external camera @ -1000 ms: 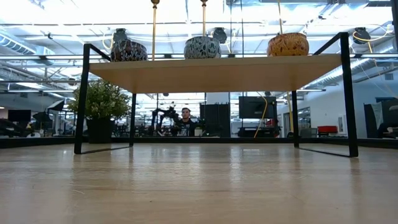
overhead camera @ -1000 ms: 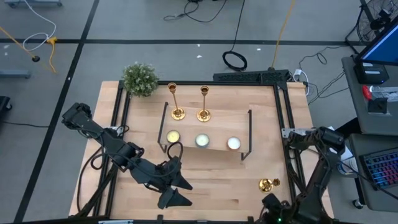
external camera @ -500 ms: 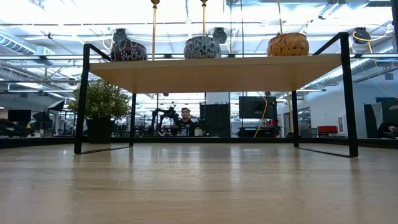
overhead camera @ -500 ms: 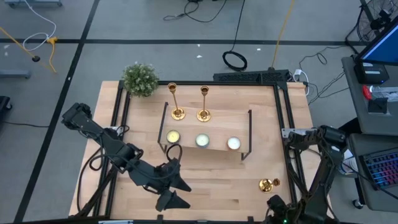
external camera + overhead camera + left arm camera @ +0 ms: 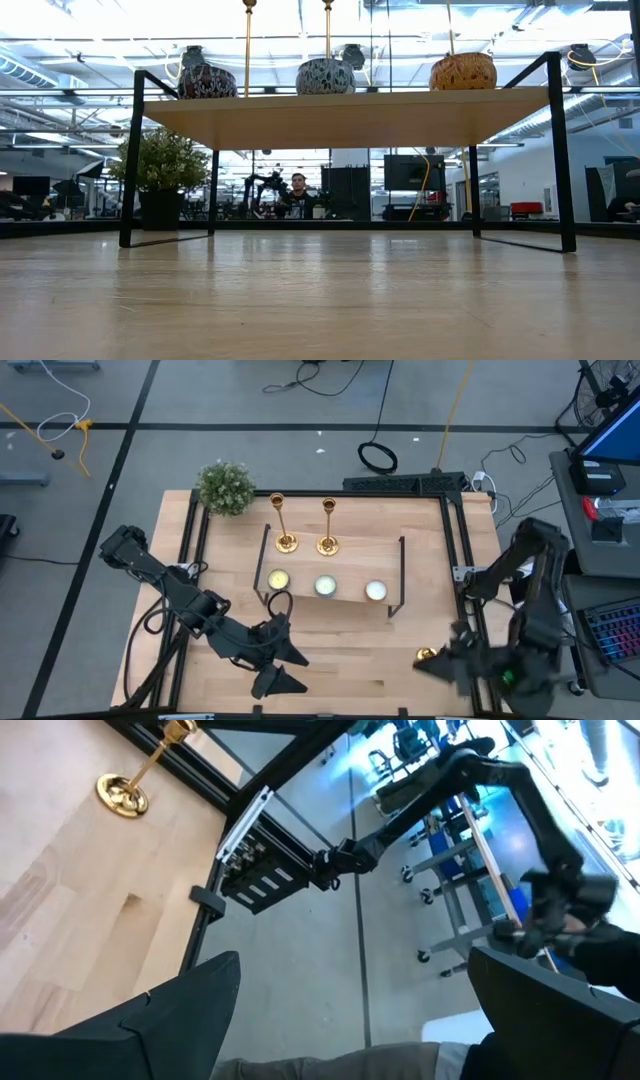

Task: Pick & Place candle stick holders
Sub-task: Put the gold candle holder onto the shelf

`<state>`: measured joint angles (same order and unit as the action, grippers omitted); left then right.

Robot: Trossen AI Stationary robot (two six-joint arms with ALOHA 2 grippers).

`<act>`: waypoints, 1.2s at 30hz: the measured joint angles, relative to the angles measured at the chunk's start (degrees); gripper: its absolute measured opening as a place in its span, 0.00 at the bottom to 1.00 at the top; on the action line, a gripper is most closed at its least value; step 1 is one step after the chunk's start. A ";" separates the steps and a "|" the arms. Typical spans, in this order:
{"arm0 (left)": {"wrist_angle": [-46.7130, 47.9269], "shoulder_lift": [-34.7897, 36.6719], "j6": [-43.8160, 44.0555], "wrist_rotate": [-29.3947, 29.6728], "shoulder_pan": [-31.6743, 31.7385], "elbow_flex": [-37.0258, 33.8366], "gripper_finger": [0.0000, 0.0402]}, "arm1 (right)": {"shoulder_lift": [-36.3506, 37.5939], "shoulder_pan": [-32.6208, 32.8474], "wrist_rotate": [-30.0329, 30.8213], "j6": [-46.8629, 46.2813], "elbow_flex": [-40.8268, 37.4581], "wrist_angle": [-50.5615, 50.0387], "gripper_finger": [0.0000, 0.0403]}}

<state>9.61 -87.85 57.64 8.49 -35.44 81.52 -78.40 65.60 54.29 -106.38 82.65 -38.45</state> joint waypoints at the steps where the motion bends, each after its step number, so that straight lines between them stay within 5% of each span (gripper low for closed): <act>1: -0.04 0.00 -0.20 0.17 0.00 0.00 0.99 | 1.61 0.00 1.81 2.29 0.00 -0.08 0.11; 11: -5.15 -0.02 -10.58 0.17 0.20 -0.02 0.99 | 11.00 -1.58 7.29 24.19 -0.02 -0.14 0.04; 15: -14.59 -0.04 -8.60 1.48 1.76 -0.04 0.99 | 13.00 -2.47 7.20 30.88 -0.02 0.08 0.04; 22: -31.18 -0.70 -17.46 3.76 3.97 -0.07 0.99 | 16.71 -4.25 7.14 41.02 -0.04 3.87 0.04; 26: -35.34 -0.56 -22.57 6.42 4.70 -0.02 0.99 | 18.58 -5.16 7.13 54.50 -0.04 11.21 0.04; 31: -39.49 -0.60 -23.25 12.30 4.74 -0.04 0.99 | 20.43 -5.18 1.83 72.34 -0.04 20.00 0.04; 36: -40.15 -0.61 -24.36 17.52 5.16 -0.04 0.99 | 22.11 -5.16 -1.93 78.31 -0.04 20.65 0.04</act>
<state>-30.55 -88.47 33.28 26.00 -30.28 81.47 -56.29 60.45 52.36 -28.07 82.61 -17.80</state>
